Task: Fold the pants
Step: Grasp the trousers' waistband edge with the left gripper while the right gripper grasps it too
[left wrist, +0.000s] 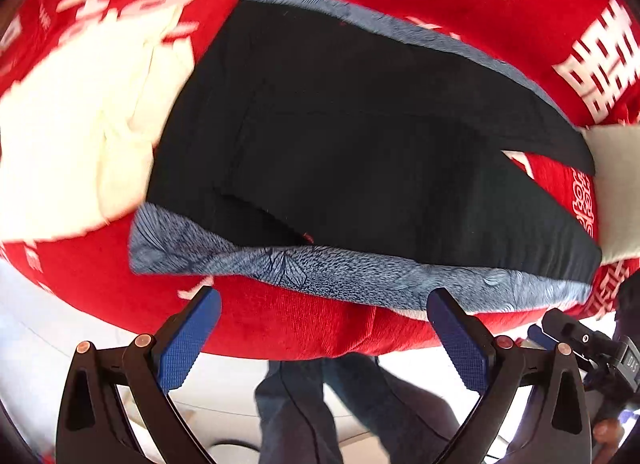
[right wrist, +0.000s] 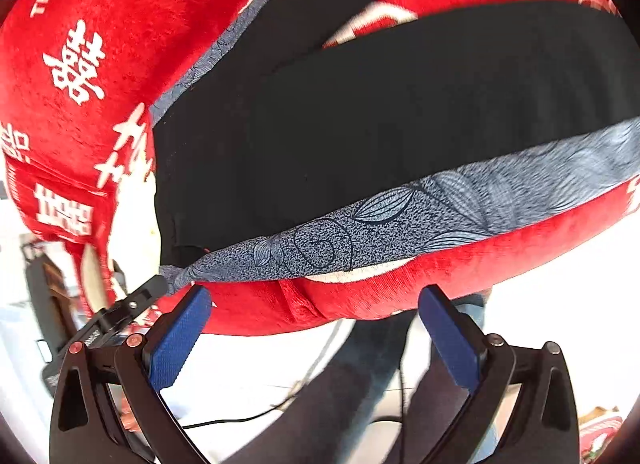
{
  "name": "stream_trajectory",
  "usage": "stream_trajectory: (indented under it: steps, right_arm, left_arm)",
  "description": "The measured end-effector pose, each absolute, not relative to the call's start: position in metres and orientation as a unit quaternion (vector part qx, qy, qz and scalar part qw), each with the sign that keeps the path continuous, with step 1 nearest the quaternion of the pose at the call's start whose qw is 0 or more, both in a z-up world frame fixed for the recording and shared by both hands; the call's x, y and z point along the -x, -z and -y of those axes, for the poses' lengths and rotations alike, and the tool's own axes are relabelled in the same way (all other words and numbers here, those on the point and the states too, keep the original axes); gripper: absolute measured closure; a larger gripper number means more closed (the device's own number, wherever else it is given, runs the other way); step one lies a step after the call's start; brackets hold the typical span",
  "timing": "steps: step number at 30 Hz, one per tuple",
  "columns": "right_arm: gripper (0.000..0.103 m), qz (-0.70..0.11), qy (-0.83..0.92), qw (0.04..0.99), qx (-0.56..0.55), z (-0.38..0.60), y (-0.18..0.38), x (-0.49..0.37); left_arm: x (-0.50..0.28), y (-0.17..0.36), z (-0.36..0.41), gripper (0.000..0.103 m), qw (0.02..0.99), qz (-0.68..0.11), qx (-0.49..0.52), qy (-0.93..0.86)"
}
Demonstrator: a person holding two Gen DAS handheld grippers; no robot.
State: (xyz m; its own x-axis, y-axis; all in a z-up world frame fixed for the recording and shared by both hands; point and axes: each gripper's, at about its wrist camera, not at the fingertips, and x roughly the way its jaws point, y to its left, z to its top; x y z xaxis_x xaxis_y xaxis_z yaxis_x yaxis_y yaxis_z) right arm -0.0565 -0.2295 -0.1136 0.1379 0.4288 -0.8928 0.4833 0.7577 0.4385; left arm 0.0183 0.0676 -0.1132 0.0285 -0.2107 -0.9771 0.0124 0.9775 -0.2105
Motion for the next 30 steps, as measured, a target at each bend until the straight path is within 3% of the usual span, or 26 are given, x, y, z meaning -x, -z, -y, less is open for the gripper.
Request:
stream_trajectory:
  steps: [3,7,15,17,28,29,30]
  right_arm:
    - [0.002,-0.650,0.003,0.658,-0.382,0.239,0.140,0.064]
    - [0.022,-0.642,-0.015,0.645,-0.415,0.249,0.172,0.075]
    - [0.026,-0.594,-0.062,0.626,-0.501,0.259,0.211,0.090]
    - [0.039,-0.563,-0.083,0.626,-0.533,0.262,0.206,0.095]
    - [0.042,-0.533,-0.088,0.600,-0.590,0.259,0.216,0.077]
    - [0.046,-0.536,-0.089,0.596,-0.592,0.257,0.217,0.076]
    - [0.066,-0.536,-0.091,0.592,-0.595,0.258,0.219,0.076]
  left_arm:
    - [-0.009,0.132,-0.071,0.000,0.711,-0.691,0.108,0.068]
    - [-0.005,0.154,-0.075,0.000,0.712,-0.681,0.156,0.068]
    - [0.002,0.179,-0.088,0.000,0.702,-0.677,0.216,0.048]
    - [0.002,0.178,-0.089,0.000,0.704,-0.674,0.218,0.044]
    - [-0.010,0.184,-0.095,0.000,0.700,-0.668,0.249,0.044]
    - [-0.009,0.185,-0.096,0.000,0.697,-0.668,0.258,0.040]
    - [-0.009,0.186,-0.098,0.000,0.696,-0.666,0.265,0.037]
